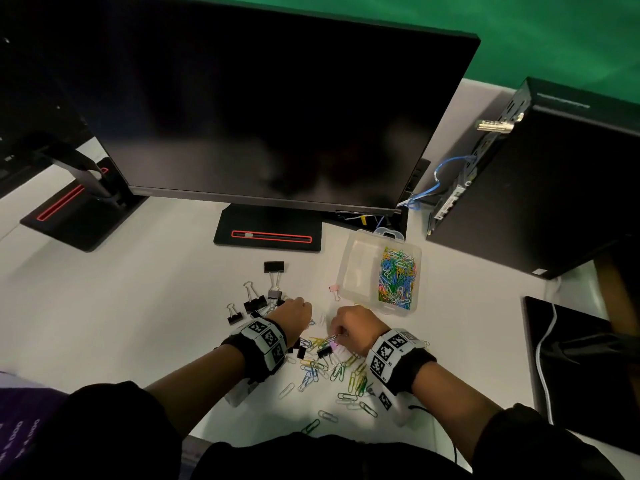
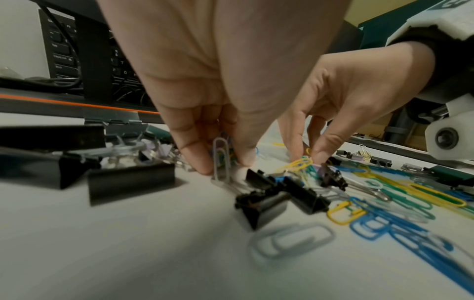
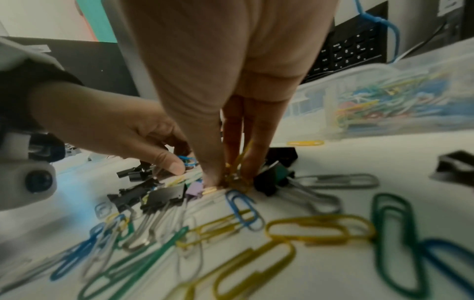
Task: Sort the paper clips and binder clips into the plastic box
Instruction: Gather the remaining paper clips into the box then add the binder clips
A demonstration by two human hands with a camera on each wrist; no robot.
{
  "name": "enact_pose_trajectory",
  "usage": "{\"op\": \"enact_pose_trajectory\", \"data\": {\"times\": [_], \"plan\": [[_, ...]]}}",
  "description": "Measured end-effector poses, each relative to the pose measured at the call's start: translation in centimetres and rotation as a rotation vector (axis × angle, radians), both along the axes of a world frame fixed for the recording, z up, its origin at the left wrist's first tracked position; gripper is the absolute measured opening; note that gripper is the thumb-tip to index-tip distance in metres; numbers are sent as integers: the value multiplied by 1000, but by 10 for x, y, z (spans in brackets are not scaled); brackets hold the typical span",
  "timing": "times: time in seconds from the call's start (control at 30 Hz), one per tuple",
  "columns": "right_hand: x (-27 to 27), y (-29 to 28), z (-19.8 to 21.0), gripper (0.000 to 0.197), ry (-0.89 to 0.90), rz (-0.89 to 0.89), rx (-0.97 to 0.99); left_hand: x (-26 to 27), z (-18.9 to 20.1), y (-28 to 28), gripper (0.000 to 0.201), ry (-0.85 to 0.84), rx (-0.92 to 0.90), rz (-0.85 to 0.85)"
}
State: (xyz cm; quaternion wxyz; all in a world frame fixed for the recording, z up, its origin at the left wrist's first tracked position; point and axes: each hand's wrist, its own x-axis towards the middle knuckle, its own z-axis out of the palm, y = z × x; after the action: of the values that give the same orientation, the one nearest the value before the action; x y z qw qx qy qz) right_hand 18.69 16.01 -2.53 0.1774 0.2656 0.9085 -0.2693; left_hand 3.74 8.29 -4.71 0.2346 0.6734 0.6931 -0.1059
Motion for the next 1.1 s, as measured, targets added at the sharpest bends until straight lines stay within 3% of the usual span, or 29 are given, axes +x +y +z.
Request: {"op": "enact_pose_trajectory", "data": {"times": [0.33, 0.53, 0.7, 0.93, 1.1], "plan": [[17, 9, -7, 10, 136, -316, -172, -3, 7, 7, 25, -272, -33, 243], [40, 15, 4, 11, 320, -473, -241, 1, 15, 20, 21, -467, 7, 322], [65, 42, 19, 11, 448, -702, -206, 20, 29, 47, 15, -659, 39, 371], [75, 89, 20, 8, 442, -969, 72, 56, 45, 105, 24, -809, 118, 408], [80, 98, 9, 21, 548, -1016, -31, 77, 41, 133, 15, -909, 55, 625]]}}
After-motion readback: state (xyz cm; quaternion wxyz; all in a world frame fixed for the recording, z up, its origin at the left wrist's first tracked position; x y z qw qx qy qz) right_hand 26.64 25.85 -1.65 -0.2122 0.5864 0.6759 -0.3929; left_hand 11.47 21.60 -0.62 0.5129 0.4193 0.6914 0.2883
